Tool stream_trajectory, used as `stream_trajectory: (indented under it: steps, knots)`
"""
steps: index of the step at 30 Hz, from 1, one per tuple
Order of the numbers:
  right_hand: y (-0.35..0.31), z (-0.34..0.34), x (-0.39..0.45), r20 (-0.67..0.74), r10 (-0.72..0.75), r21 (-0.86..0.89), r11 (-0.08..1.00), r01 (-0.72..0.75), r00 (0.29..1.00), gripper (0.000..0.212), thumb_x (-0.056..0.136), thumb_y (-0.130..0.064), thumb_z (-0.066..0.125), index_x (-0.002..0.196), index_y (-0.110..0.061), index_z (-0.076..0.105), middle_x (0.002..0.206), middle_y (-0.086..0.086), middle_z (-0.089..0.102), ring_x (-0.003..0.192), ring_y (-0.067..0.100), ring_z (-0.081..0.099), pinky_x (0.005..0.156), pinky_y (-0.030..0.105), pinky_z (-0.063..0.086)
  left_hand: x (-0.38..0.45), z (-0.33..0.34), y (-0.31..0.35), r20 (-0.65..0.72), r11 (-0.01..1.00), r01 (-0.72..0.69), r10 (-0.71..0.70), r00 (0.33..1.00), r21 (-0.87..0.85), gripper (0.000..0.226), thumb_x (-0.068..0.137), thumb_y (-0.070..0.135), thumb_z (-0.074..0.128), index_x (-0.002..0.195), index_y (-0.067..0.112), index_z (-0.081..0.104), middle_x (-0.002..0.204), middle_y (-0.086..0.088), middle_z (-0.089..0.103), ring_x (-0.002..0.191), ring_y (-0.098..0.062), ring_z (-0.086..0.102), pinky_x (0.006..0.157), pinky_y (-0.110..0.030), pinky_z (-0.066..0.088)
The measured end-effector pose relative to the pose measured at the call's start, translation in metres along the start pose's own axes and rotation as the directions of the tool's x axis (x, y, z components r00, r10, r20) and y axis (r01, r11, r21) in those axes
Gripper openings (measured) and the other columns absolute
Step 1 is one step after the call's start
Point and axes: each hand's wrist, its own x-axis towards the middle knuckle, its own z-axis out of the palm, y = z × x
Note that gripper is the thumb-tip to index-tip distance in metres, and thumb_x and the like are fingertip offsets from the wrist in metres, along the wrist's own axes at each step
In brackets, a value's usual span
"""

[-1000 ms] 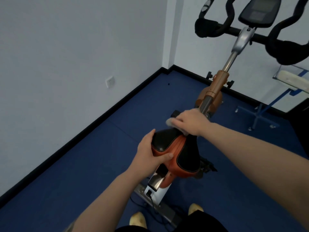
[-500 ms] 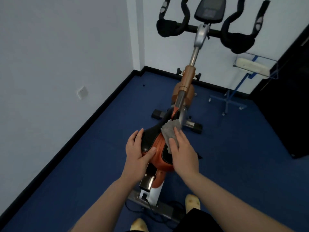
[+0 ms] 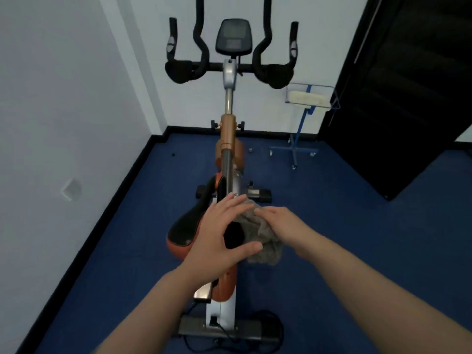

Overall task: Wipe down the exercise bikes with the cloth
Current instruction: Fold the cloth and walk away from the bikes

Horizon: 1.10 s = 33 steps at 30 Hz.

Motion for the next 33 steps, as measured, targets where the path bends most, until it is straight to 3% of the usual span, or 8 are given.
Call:
stream_trajectory:
  steps: [3, 8, 14, 18, 22, 25, 27, 33]
  knots:
    - [-0.001, -0.024, -0.012, 0.053, 0.123, -0.017, 0.992, -0.122, 0.991, 0.041, 0.099, -0.051, 0.044, 0.119, -0.024, 0.067, 0.108, 0.0, 0.071, 0.097, 0.019, 0.067, 0.083, 0.035, 0.055, 0.012, 0.007, 0.019, -0.025, 0.996, -0.082, 0.083, 0.996, 0.034, 0.059, 0.072, 0.049, 0.08, 0.126, 0.035, 0.061, 0.142, 0.02, 0.046, 0.142, -0.004, 0.03, 0.116, -0.03, 0.021]
    - [0.009, -0.054, -0.044, 0.094, 0.119, -0.003, 0.993, -0.119, 0.988, 0.04, 0.101, -0.053, 0.035, 0.113, -0.03, 0.066, 0.107, 0.001, 0.071, 0.098, 0.021, 0.067, 0.091, 0.045, 0.055, 0.017, 0.041, 0.054, -0.071, 0.981, -0.159, 0.167, 0.983, 0.11, 0.042, 0.073, 0.05, 0.073, 0.109, 0.028, 0.073, 0.124, 0.016, 0.058, 0.123, -0.007, 0.05, 0.107, -0.041, 0.038]
    - [0.041, -0.101, -0.093, 0.208, 0.118, -0.034, 0.993, -0.113, 0.971, 0.048, 0.1, -0.06, 0.028, 0.105, -0.03, 0.066, 0.096, -0.001, 0.074, 0.088, 0.015, 0.071, 0.07, 0.031, 0.059, 0.006, 0.102, 0.096, -0.108, 0.992, -0.089, 0.098, 0.989, 0.085, 0.008, 0.085, 0.034, 0.07, 0.092, 0.03, 0.07, 0.099, 0.019, 0.064, 0.103, -0.007, 0.058, 0.097, -0.042, 0.044]
    - [0.085, -0.141, -0.123, 0.284, -0.065, -0.069, 0.994, 0.088, 0.957, 0.053, 0.094, -0.07, 0.027, 0.13, -0.04, 0.05, 0.118, -0.009, 0.066, 0.101, 0.012, 0.067, 0.073, 0.027, 0.055, 0.0, 0.137, 0.123, -0.171, 0.999, 0.02, -0.026, 0.985, -0.039, 0.012, 0.091, 0.018, 0.067, 0.088, 0.03, 0.066, 0.088, 0.014, 0.067, 0.088, -0.007, 0.063, 0.076, -0.021, 0.048]
    - [0.123, -0.179, -0.145, 0.228, -0.257, -0.214, 0.928, 0.306, 0.939, 0.067, 0.077, -0.075, 0.055, 0.138, -0.054, 0.037, 0.135, -0.026, 0.046, 0.117, 0.001, 0.053, 0.083, 0.019, 0.047, 0.003, 0.176, 0.148, -0.223, 0.999, 0.03, -0.036, 0.974, -0.031, 0.016, 0.091, 0.011, 0.066, 0.087, 0.026, 0.066, 0.085, 0.014, 0.066, 0.085, -0.005, 0.063, 0.073, -0.01, 0.044]
    - [0.14, -0.204, -0.152, 0.131, -0.375, -0.323, 0.859, 0.397, 0.918, 0.046, 0.08, -0.058, 0.069, 0.123, -0.045, 0.058, 0.114, -0.039, 0.056, 0.113, -0.01, 0.05, 0.092, 0.017, 0.044, 0.007, 0.206, 0.166, -0.228, 0.994, 0.073, -0.09, 0.97, -0.08, 0.016, 0.092, 0.01, 0.066, 0.087, 0.025, 0.065, 0.085, 0.012, 0.067, 0.085, -0.008, 0.064, 0.077, -0.021, 0.051]
    - [0.148, -0.219, -0.156, 0.099, -0.402, -0.293, 0.862, 0.412, 0.91, 0.028, 0.084, -0.046, 0.072, 0.11, -0.037, 0.068, 0.103, -0.028, 0.066, 0.103, -0.009, 0.058, 0.092, 0.024, 0.049, 0.014, 0.223, 0.175, -0.23, 0.991, 0.087, -0.108, 0.967, -0.102, 0.014, 0.092, 0.01, 0.066, 0.087, 0.023, 0.065, 0.085, 0.01, 0.067, 0.085, -0.01, 0.064, 0.08, -0.03, 0.053]
    - [0.158, -0.275, -0.133, -0.046, -0.466, -0.524, 0.764, 0.376, 0.884, 0.012, 0.092, -0.038, 0.061, 0.09, -0.03, 0.07, 0.073, -0.01, 0.066, 0.07, 0.006, 0.06, 0.063, 0.031, 0.048, 0.07, 0.255, 0.178, -0.112, 0.99, 0.134, -0.139, 0.984, -0.05, 0.007, 0.092, 0.021, 0.067, 0.091, 0.028, 0.065, 0.089, 0.016, 0.067, 0.09, -0.001, 0.062, 0.083, -0.027, 0.052]
